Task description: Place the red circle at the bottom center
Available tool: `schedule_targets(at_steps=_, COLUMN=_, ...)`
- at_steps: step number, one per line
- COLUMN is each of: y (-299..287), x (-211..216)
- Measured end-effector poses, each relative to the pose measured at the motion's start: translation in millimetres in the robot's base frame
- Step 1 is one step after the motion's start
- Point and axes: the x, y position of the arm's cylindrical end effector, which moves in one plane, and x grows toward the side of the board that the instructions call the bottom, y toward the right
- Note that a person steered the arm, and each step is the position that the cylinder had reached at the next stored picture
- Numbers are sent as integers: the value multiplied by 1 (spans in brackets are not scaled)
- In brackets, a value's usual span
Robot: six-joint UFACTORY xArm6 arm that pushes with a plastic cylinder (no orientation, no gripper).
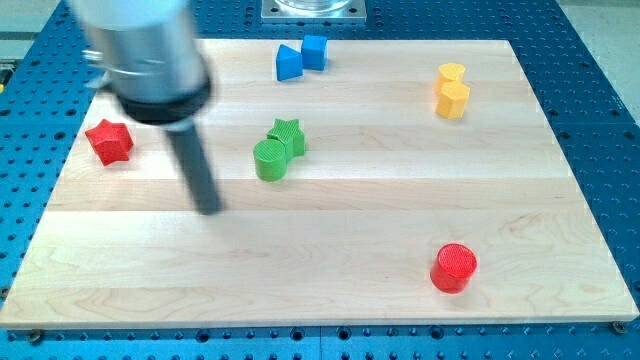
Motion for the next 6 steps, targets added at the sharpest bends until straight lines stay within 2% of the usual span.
schedule_targets(at_steps=1, y=156, x=0)
schedule_targets(at_steps=2, y=288, x=16)
schedule_targets(at_steps=3, y=306, x=80)
schedule_targets(at_steps=4, y=251, x=91)
schedule_targets(at_steps=6, y=74, x=66)
